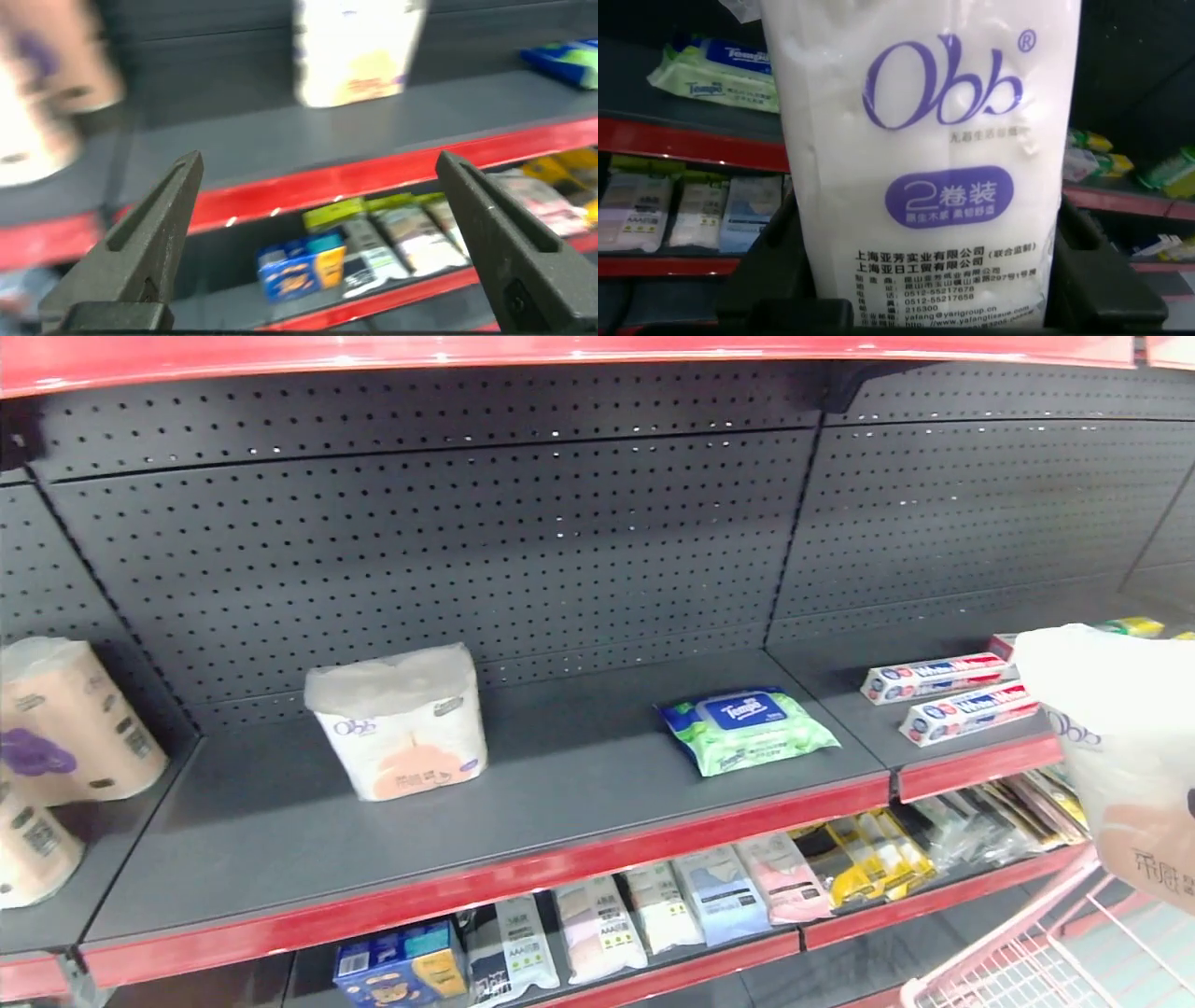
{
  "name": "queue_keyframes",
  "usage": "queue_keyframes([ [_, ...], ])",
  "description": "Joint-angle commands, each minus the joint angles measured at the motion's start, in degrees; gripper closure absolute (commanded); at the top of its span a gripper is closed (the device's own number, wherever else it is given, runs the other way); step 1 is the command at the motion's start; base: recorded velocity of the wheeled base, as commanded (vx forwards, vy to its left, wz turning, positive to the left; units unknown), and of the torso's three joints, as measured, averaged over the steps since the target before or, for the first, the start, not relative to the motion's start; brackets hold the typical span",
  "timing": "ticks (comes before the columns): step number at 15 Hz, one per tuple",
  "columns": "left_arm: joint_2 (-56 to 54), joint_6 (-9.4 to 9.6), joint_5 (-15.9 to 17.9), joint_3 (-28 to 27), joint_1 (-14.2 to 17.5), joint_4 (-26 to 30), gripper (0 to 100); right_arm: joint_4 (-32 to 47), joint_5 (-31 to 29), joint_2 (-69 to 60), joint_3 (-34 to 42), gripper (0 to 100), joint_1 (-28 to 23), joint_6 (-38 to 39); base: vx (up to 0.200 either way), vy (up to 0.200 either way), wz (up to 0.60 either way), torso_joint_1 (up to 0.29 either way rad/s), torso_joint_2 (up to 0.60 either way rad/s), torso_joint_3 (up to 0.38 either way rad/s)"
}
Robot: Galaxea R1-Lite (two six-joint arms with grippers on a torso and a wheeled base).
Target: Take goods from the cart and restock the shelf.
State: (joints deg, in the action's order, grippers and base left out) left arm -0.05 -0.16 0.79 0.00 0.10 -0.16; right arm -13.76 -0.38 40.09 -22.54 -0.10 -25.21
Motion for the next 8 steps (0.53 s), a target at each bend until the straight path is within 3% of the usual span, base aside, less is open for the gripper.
queue_keyframes([
  [1,0.0,-0.02,0.0,0.0,0.0,0.0,0,-0.1,0.0,0.2,0.0,100,0.0,0.0,0.0,0.0,0.6,0.007,0.0,0.002],
  [2,0.0,-0.02,0.0,0.0,0.0,0.0,0,0.0,0.0,0.2,0.0,100,0.0,-0.1,0.0,0.0,0.6,0.002,0.0,0.002],
  [8,0.0,-0.02,0.0,0.0,0.0,0.0,0,0.1,0.2,0.2,0.3,100,-2.3,0.8,0.0,0.0,0.0,0.0,0.0,0.0],
])
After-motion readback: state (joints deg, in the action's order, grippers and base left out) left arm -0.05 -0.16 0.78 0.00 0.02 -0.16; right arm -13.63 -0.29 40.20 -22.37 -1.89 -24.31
